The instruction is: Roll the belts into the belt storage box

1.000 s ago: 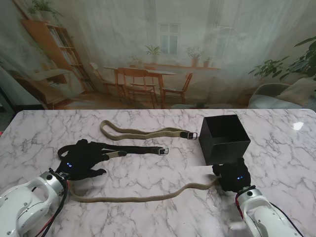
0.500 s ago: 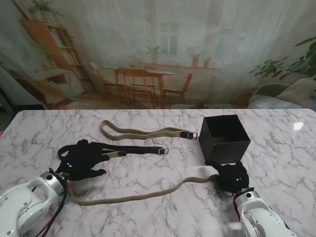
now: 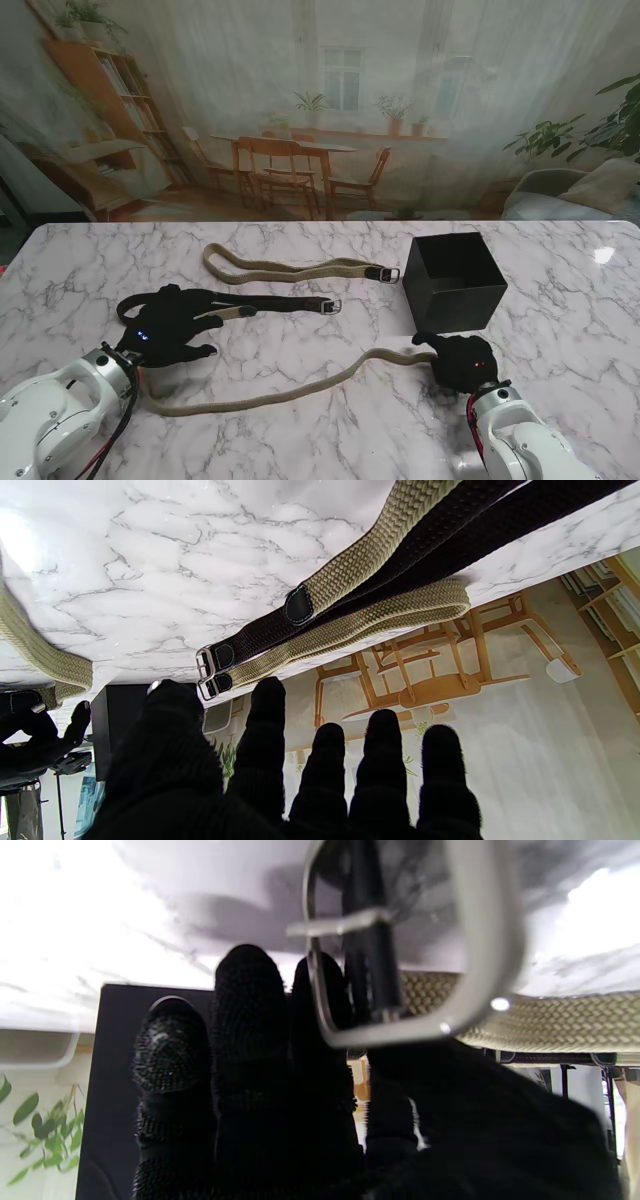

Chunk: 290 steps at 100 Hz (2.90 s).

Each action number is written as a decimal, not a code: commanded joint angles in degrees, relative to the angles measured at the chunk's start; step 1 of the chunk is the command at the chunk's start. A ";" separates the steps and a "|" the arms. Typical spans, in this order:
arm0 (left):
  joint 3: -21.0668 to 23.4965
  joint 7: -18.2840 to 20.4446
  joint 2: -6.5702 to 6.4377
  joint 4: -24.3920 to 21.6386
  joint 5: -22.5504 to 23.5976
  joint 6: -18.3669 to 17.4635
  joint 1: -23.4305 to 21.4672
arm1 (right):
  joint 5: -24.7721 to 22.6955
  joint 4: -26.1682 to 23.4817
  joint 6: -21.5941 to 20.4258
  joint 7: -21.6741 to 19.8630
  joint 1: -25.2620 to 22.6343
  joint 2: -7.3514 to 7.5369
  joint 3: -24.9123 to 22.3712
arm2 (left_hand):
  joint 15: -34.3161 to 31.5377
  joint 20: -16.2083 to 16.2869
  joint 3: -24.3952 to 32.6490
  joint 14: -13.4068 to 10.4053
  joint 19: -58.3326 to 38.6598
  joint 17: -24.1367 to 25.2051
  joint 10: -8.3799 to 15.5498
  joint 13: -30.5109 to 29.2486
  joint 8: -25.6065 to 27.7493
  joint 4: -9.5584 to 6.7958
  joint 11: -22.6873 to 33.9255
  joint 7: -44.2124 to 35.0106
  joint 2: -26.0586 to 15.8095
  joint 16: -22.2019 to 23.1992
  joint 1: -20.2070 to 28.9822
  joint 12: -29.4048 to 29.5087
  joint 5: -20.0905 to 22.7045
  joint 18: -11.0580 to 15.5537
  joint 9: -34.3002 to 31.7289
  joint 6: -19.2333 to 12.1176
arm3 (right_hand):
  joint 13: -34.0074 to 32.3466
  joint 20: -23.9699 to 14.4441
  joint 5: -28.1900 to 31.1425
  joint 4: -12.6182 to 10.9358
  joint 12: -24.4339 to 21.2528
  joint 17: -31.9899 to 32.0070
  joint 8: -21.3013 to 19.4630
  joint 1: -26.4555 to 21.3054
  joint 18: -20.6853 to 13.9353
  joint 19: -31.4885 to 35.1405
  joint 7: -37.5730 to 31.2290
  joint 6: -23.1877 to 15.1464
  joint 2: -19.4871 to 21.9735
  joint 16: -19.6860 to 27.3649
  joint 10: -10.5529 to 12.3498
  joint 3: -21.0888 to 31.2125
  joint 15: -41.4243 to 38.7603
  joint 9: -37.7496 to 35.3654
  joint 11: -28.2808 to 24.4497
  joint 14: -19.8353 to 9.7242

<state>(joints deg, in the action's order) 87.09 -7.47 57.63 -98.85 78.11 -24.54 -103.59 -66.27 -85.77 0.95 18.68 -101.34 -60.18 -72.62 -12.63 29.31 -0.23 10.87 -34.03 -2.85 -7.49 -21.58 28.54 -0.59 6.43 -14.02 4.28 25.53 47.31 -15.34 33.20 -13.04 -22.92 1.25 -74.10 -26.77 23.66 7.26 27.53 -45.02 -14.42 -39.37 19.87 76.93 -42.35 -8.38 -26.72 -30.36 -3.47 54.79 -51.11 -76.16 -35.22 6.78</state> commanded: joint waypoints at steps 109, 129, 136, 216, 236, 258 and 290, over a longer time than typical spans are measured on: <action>-0.82 1.65 0.06 0.28 -0.42 0.39 0.18 | -8.54 -3.83 -0.79 -1.59 -3.86 0.89 -4.12 | 0.98 0.60 -1.08 0.48 -0.08 0.62 -1.46 -0.76 0.33 1.19 -1.14 -0.62 -2.39 0.52 1.50 -0.47 1.10 -1.94 1.03 1.24 | 15.47 -6.65 -0.66 -3.47 1.96 14.01 -2.41 18.89 -3.22 0.88 11.28 10.21 3.40 -4.53 -1.83 -16.29 12.14 28.90 0.04 -1.34; -1.23 1.71 0.06 0.49 -0.78 0.10 0.64 | -6.96 -1.95 0.95 -3.24 -1.17 0.86 -0.89 | 0.98 0.60 -1.07 0.42 -0.09 0.62 -1.50 -0.77 0.33 1.19 -1.17 -0.61 -2.45 0.52 1.50 -0.46 1.09 -1.94 1.07 1.22 | 7.40 -6.49 -1.83 -2.87 4.34 7.41 -5.42 8.54 -4.75 5.37 10.35 9.62 0.96 -5.09 0.66 -2.31 5.90 20.70 -5.47 -2.63; -1.37 1.72 0.06 0.60 -0.83 0.05 0.81 | -6.09 -1.66 1.08 -3.26 -0.79 0.75 -0.39 | 1.00 0.59 -1.08 0.38 -0.06 0.65 -1.40 -0.74 0.33 1.19 -1.17 -0.61 -2.43 0.51 1.50 -0.46 1.09 -1.93 1.09 1.18 | 2.61 -5.96 -2.96 1.34 5.57 3.56 -4.68 1.62 -4.90 7.68 9.18 7.48 -1.11 -5.43 1.28 -0.13 2.62 15.14 -6.60 -2.95; -1.59 2.57 0.06 0.48 -0.91 0.56 0.50 | 5.74 -2.69 2.00 -5.80 -1.22 -1.15 0.05 | 0.96 0.49 -1.06 0.52 0.16 0.75 -1.40 -0.83 0.33 1.19 -1.15 -0.62 -2.47 0.53 1.61 -0.47 1.12 -1.94 0.99 1.25 | -1.30 2.97 17.26 4.50 -3.53 -15.69 -1.87 -1.81 -1.26 10.77 -15.60 7.56 -1.64 -4.77 -6.14 -4.00 -13.81 7.05 3.05 -4.74; -1.65 2.93 0.07 0.42 -1.08 0.65 0.43 | 10.68 -5.68 1.32 -10.18 -2.70 -1.53 -1.42 | 0.94 0.40 -1.07 0.59 0.29 0.72 -1.39 -0.77 0.34 1.18 -1.15 -0.64 -2.42 0.56 1.66 -0.49 1.15 -1.92 1.00 1.29 | -1.05 2.60 20.74 -1.41 -9.23 -11.68 -12.63 17.19 -0.45 6.30 3.03 16.44 1.87 -1.32 -10.80 -7.82 -4.73 12.40 8.91 -1.47; -1.72 3.19 0.09 0.45 -1.32 0.61 0.42 | 15.52 -10.38 -0.44 -19.50 -5.01 -1.06 -4.35 | 0.87 0.30 -1.07 0.62 0.38 0.68 -1.45 -0.73 0.33 1.18 -1.12 -0.68 -2.47 0.61 1.70 -0.51 1.20 -1.84 1.02 1.38 | 2.04 4.02 9.30 -3.20 -15.49 -1.70 -9.84 15.76 -3.48 -1.81 14.84 23.36 2.49 8.81 -14.74 -5.75 23.18 29.39 16.70 -0.78; -1.92 3.55 0.11 0.58 -1.66 0.65 0.52 | 18.35 -15.65 -2.73 -31.87 -7.45 0.37 -7.96 | 0.81 0.12 -1.07 0.78 0.50 0.69 -1.52 -0.65 0.31 1.18 -1.15 -0.68 -2.45 0.65 1.79 -0.52 1.17 -1.72 1.13 1.50 | 14.37 7.01 -3.11 -13.28 -18.32 8.54 -12.27 9.21 -7.35 -8.63 25.17 24.74 -8.30 16.62 -13.70 25.99 36.32 46.40 23.19 -3.87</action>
<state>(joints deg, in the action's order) 85.41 -4.88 57.64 -98.36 76.63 -24.01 -103.03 -47.16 -101.33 -1.52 -13.32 -107.99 -60.17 -80.54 -12.63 29.31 -0.12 10.90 -34.03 -2.85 -7.49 -21.58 28.54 -0.59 6.42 -14.11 3.64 25.53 47.33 -15.34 33.20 -13.04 -22.92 1.34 -62.01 -20.80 22.50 -2.75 10.31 -37.47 -25.23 -28.07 14.20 69.04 -18.40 12.30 -32.05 -16.88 -20.37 73.84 -20.34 -33.18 -13.92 2.88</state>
